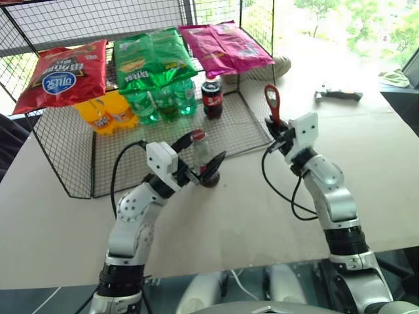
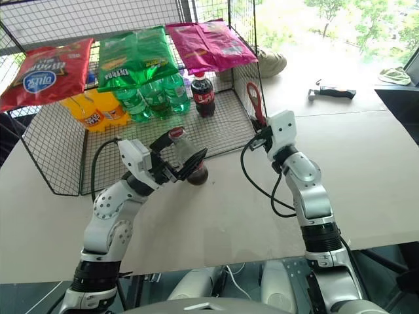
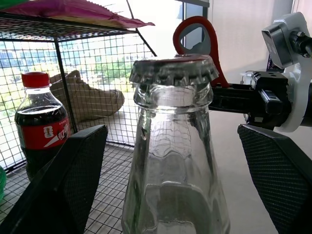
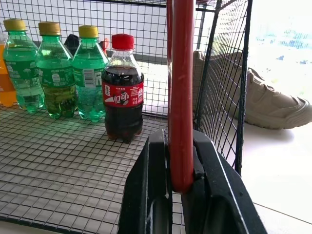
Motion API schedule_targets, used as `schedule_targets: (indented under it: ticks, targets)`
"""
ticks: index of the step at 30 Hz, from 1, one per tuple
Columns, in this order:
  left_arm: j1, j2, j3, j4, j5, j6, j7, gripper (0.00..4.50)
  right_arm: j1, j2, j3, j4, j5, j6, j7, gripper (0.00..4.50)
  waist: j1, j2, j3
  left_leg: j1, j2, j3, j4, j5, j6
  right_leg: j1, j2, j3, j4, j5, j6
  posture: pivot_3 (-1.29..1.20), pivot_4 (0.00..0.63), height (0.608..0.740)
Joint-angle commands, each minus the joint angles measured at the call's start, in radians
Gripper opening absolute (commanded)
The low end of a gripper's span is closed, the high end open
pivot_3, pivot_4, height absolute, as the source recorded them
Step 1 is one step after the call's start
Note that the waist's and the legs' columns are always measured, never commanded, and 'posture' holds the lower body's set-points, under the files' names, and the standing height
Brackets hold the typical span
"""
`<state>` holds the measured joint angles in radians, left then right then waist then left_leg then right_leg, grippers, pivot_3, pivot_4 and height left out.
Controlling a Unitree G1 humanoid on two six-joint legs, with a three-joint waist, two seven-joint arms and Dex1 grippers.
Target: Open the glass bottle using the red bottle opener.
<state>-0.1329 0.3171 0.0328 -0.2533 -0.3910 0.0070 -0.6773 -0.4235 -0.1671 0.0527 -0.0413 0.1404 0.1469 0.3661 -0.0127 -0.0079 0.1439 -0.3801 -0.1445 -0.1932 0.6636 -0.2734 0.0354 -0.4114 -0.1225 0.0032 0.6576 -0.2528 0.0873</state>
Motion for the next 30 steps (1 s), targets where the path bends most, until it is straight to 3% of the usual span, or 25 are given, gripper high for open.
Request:
schedule_targets:
  ticks: [1,4,6,7,16,24,30]
  targets:
    - [-0.004,0.0,0.01,-0.01,-0.01,-0.022,-0.002,4.19,-0.032,0.004,0.0,-0.023,0.004,-0.029,0.007,0.0,0.0,0.0,0.0,0.0,0.0,0.0,0.0,0.0,0.0,0.0,0.0,0.0,0.0,0.0,0.0,0.0,0.15,0.74]
    - [-0.003,-0.001,0.012,-0.011,-0.013,-0.023,-0.002,3.33,-0.033,0.005,0.002,-0.022,0.004,-0.03,0.008,0.0,0.0,0.0,0.0,0.0,0.0,0.0,0.0,0.0,0.0,0.0,0.0,0.0,0.0,0.0,0.0,0.0,0.15,0.74]
    - [-0.003,-0.001,0.012,-0.012,-0.015,-0.023,-0.003,2.26,-0.034,0.005,0.005,-0.021,0.002,-0.032,0.011,0.0,0.0,0.0,0.0,0.0,0.0,0.0,0.0,0.0,0.0,0.0,0.0,0.0,0.0,0.0,0.0,0.0,0.15,0.74]
    - [-0.003,-0.001,0.012,-0.011,-0.016,-0.023,-0.003,1.96,-0.034,0.004,0.006,-0.02,0.0,-0.033,0.012,0.0,0.0,0.0,0.0,0.0,0.0,0.0,0.0,0.0,0.0,0.0,0.0,0.0,0.0,0.0,0.0,0.0,0.15,0.74]
    - [0.021,0.012,0.011,-0.008,-0.009,-0.019,-0.008,1.9,-0.042,-0.012,0.064,-0.043,-0.051,-0.087,0.048,0.0,0.0,0.0,0.0,0.001,0.0,0.0,0.0,0.0,0.0,0.0,0.0,0.001,0.0,0.0,0.0,0.0,0.15,0.74]
    - [0.0,0.009,0.014,0.009,-0.008,-0.014,0.003,1.9,-0.076,-0.057,0.252,0.068,-0.324,-0.458,0.028,0.0,-0.001,-0.001,-0.001,0.001,0.0,0.001,0.0,0.0,0.0,0.0,0.001,0.001,0.0,0.0,0.0,0.0,0.15,0.74]
    - [-0.009,0.006,0.012,0.02,-0.009,-0.009,0.006,1.9,-0.149,-0.014,0.331,0.27,-0.459,-0.651,-0.064,0.0,-0.002,-0.001,-0.001,0.002,0.001,0.002,0.0,0.0,0.0,0.0,0.002,0.002,0.001,0.0,0.0,0.0,0.15,0.74]
